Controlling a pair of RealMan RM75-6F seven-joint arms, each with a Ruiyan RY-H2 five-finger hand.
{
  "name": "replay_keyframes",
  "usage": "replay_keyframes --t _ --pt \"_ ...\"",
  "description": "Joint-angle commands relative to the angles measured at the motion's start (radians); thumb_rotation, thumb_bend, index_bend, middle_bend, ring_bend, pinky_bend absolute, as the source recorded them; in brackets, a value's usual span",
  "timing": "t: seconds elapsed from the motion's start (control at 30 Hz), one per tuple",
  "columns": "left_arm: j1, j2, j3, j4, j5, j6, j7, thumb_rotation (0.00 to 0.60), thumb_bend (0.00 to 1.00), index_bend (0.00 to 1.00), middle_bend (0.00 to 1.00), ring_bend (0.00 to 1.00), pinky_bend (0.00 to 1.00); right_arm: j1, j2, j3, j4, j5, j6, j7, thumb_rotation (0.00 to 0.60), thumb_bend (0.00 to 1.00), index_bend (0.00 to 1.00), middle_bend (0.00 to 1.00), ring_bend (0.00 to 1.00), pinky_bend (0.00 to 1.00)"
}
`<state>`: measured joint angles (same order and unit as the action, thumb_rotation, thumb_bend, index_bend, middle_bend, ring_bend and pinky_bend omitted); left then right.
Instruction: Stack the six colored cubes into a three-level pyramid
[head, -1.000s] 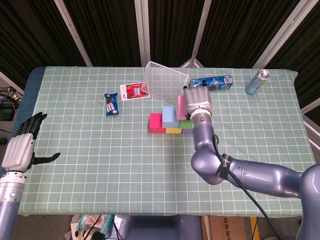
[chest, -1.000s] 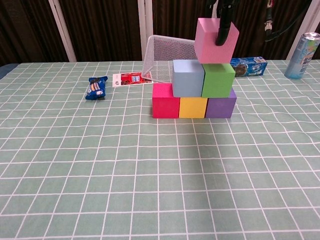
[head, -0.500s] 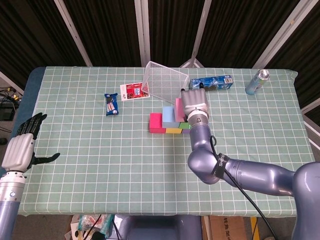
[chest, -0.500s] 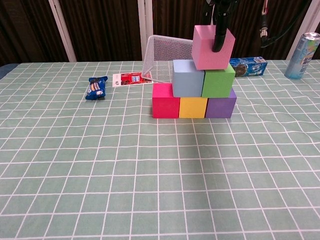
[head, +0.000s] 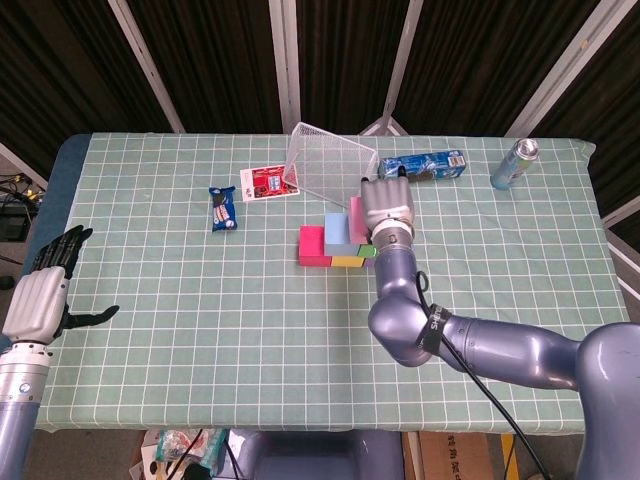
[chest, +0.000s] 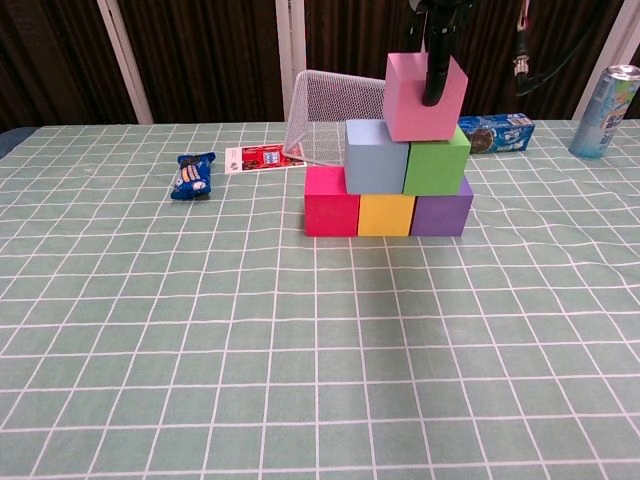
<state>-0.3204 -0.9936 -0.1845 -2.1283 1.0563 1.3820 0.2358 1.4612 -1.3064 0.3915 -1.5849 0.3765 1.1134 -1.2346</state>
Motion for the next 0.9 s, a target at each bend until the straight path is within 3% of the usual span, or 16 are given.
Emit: replay_keyframes --t 0.03,0.9 --pt "0.000 0.000 0.000 0.001 0.000 -0.001 0.000 0.600 0.13 0.00 0.00 0.00 0.00 0.000 -0.004 0.004 0.003 0.000 0.001 -0.001 0.600 0.24 0.21 0.48 0.34 0.00" --pt "0.001 -0.003 -0.001 0.007 -0.008 -0.007 0.001 0.600 0.13 0.00 0.00 0.00 0.00 -0.009 -0.027 0.034 0.020 -0.007 0.026 -0.036 0.600 0.24 0.21 0.48 0.34 0.00"
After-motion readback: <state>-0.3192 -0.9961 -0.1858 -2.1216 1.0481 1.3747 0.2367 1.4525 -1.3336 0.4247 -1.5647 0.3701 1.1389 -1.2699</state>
